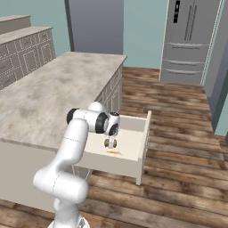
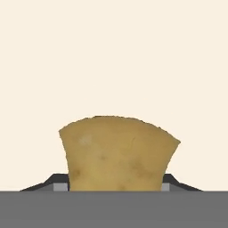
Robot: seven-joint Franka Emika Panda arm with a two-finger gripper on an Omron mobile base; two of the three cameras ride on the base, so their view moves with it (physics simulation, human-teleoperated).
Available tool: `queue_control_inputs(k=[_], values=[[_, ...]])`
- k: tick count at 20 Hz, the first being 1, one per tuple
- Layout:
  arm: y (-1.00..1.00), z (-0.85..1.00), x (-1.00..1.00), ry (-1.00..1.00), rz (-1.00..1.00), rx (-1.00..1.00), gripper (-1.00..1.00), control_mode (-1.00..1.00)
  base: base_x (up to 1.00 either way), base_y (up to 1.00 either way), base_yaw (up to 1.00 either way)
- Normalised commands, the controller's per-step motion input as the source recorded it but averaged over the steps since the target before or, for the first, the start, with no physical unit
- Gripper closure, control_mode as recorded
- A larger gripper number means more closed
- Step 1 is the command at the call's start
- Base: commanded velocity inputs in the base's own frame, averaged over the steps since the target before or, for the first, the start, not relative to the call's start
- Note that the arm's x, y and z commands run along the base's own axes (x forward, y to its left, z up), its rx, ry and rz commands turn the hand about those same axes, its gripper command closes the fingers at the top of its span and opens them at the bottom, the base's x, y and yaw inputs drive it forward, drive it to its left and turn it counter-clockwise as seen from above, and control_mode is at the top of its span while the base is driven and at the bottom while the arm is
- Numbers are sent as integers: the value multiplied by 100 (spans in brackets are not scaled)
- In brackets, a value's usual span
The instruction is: Restock the sink supplies by placing the sponge and soap dispenser on the counter and next to the sink. Make sure the soap dispenser is upright.
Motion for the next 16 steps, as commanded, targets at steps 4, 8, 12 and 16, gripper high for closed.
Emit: queue_control_inputs(k=[4,8,12,16], values=[[-8,98,-2,-10,0,0,100,-100,0,0,0],[-18,100,-33,-12,0,0,100,-100,0,0,0],[-25,100,-79,-10,-4,1,100,-100,0,0,0],[-15,100,-100,-12,-8,4,100,-100,0,0,0]])
